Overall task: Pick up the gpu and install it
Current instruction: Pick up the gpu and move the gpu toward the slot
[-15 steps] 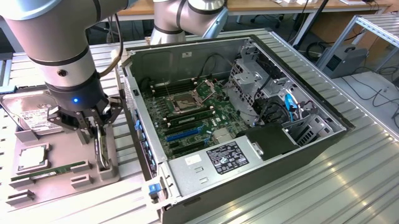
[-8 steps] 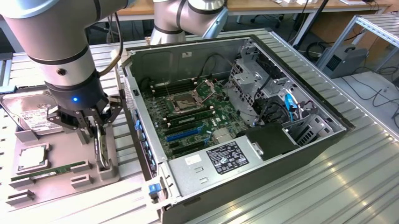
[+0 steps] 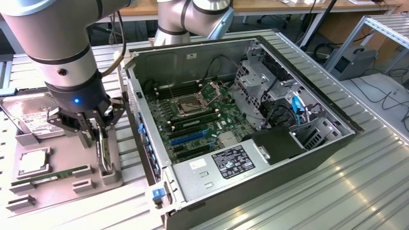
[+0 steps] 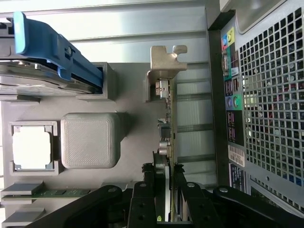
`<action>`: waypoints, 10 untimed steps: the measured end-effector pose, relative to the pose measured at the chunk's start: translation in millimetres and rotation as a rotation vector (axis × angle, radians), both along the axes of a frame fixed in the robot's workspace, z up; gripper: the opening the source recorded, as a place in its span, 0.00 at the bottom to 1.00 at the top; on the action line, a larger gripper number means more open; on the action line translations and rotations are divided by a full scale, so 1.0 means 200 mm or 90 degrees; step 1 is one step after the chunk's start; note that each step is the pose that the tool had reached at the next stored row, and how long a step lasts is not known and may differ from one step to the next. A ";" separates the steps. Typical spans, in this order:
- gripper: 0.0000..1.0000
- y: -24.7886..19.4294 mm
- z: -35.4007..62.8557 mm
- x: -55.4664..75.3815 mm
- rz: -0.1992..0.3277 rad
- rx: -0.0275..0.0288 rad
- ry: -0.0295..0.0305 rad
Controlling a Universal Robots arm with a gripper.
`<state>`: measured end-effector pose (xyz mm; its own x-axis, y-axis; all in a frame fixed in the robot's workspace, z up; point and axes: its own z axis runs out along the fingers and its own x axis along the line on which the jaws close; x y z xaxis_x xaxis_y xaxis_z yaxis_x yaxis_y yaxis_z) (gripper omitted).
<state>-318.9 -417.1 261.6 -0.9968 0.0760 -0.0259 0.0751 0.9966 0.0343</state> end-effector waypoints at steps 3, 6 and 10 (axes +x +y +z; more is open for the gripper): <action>0.27 0.000 0.004 0.00 0.000 0.0000 0.0000; 0.27 0.000 0.009 0.00 0.000 0.0000 -0.0001; 0.27 0.000 0.018 0.00 0.000 0.0000 -0.0001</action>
